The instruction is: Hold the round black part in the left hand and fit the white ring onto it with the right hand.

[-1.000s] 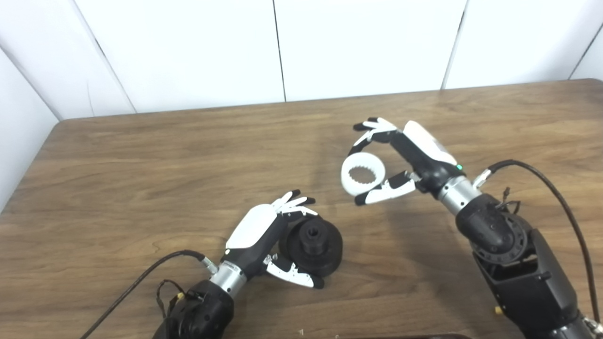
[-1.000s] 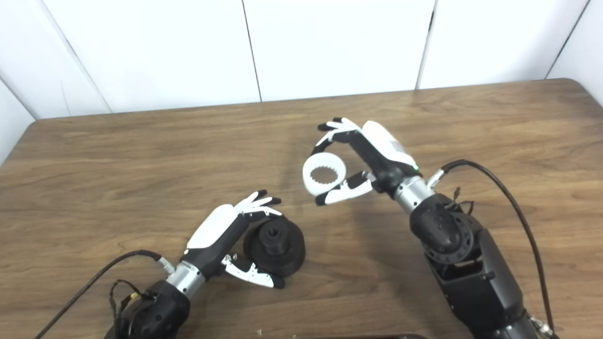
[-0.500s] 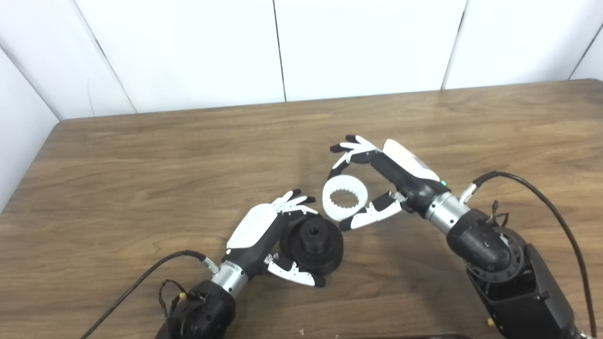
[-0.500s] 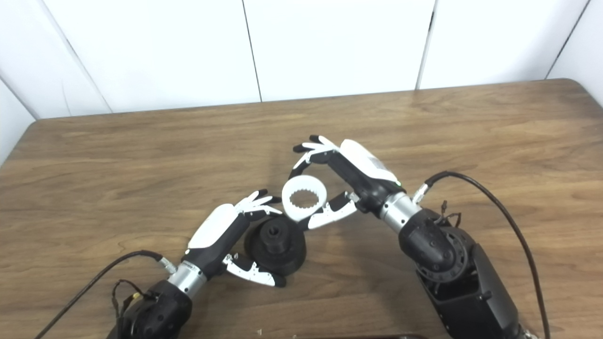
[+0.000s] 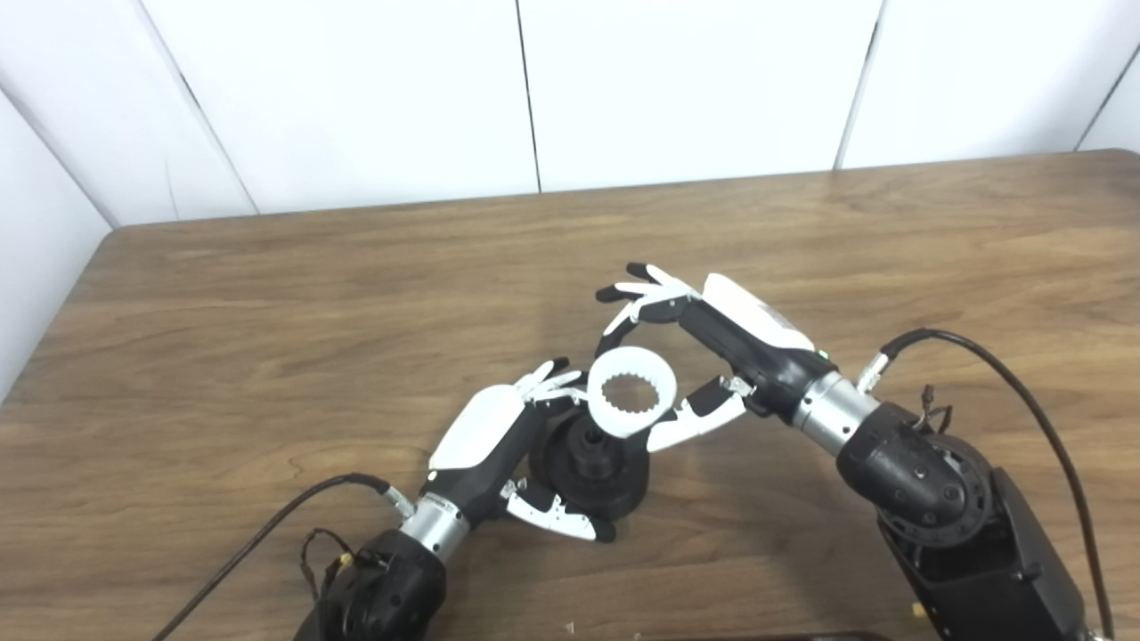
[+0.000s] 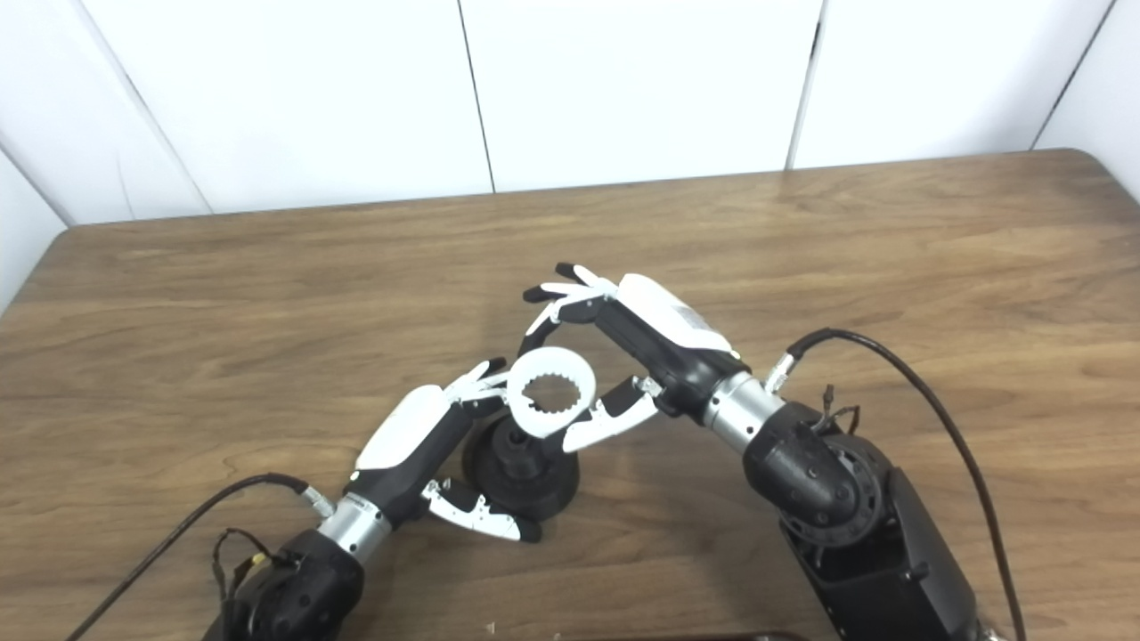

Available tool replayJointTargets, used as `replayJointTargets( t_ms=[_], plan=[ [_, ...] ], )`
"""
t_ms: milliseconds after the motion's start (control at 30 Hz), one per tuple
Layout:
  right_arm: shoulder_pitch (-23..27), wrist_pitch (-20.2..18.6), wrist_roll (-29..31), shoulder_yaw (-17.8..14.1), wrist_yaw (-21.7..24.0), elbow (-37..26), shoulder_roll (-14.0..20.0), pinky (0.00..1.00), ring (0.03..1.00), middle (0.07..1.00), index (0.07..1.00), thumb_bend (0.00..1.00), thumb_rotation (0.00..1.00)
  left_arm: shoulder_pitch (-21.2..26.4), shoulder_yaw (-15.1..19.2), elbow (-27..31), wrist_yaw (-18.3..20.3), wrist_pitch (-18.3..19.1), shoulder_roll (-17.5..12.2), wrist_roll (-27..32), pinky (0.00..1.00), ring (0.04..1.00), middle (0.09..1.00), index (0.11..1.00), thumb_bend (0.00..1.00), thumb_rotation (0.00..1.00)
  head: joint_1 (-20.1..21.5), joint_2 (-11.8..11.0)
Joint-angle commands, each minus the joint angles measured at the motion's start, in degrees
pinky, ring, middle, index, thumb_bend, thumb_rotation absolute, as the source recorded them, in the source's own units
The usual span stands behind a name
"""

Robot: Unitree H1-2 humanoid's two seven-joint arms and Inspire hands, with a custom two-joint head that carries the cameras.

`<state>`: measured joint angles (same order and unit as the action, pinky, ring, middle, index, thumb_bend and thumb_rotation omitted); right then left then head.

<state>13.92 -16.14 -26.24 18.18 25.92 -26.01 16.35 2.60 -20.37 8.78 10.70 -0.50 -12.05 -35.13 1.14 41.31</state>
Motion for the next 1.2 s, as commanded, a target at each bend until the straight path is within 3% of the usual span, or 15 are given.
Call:
replayJointTargets(
  t_ms=[0, 1167],
  plan=[
    [1.57, 0.30, 0.24, 0.10, 0.22, -2.45, -0.28, 1.00, 1.000, 0.881, 0.489, 0.53, 0.15, 1.37, -0.10, -0.20, 0.01, 0.77, -0.24, -1.96, 0.98, 0.993, 0.903, 0.609, 0.90, 0.21, -0.01, 0.07],
    [1.28, 2.16, -0.65, 2.92, 0.19, 1.87, -1.37, 1.00, 1.000, 0.880, 0.488, 0.53, 0.15, 0.74, -0.38, 0.48, -0.44, 0.93, 0.51, -1.69, 0.99, 0.992, 0.905, 0.608, 0.90, 0.19, -0.60, 0.59]
  ],
)
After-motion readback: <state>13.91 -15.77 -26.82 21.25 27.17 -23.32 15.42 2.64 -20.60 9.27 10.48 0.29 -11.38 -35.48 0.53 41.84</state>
